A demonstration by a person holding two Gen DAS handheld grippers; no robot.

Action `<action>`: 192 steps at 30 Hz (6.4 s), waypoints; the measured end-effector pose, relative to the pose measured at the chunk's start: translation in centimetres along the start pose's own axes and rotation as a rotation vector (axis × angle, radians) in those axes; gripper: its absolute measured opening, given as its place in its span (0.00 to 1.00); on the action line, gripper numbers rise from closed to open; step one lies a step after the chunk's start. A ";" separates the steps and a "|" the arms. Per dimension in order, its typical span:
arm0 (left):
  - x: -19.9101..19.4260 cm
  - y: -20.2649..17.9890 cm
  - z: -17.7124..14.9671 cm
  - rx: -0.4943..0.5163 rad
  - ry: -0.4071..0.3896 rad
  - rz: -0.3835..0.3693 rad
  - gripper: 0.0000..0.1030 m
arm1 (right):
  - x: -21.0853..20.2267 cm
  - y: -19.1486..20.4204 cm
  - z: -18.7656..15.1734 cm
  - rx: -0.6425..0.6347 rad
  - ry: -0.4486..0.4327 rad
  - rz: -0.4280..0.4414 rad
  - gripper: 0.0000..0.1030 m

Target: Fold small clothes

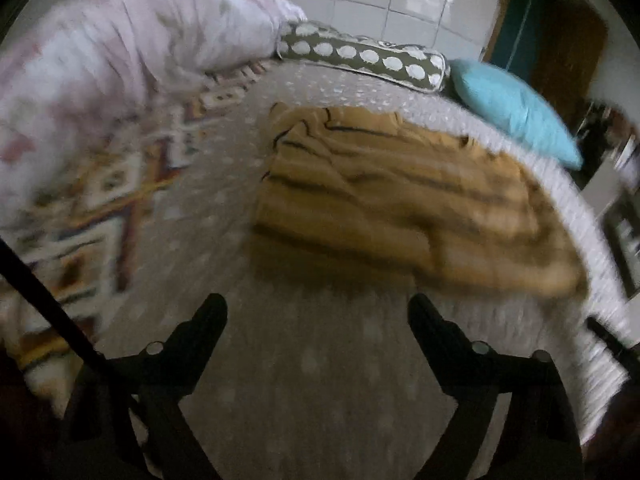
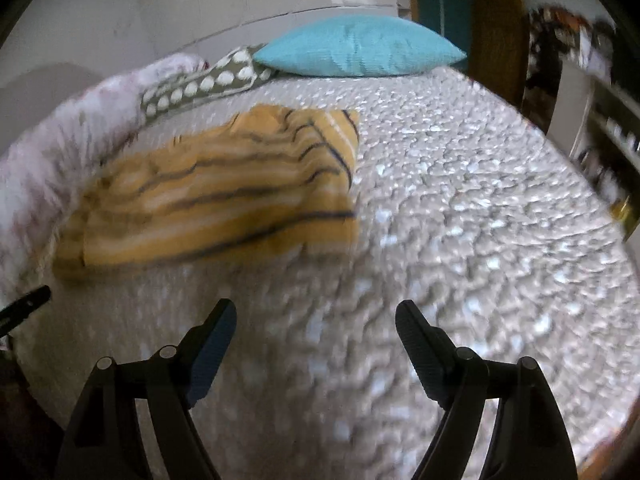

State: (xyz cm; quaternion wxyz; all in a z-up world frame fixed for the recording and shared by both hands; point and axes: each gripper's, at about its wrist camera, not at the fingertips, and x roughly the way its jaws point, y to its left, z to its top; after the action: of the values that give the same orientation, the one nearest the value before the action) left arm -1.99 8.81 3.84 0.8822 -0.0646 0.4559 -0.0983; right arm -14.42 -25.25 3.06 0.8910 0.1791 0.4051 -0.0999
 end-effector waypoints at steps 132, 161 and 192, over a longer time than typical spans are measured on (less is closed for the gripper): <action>10.6 -7.3 9.6 0.046 0.087 -0.200 0.39 | 11.1 7.1 15.9 -0.107 0.164 0.273 0.46; -14.1 -0.4 1.0 0.053 -0.570 0.252 1.00 | 11.6 22.8 9.3 -0.314 0.319 0.444 0.25; -14.4 -9.3 -6.1 0.181 -0.345 0.103 1.00 | -7.3 8.3 2.0 -0.293 -0.030 0.074 0.55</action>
State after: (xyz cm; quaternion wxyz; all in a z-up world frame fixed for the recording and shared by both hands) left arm -16.13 3.00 13.59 0.9533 0.0228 0.2900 -0.0811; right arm -15.12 -18.23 11.82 0.9165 0.0608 0.3953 -0.0093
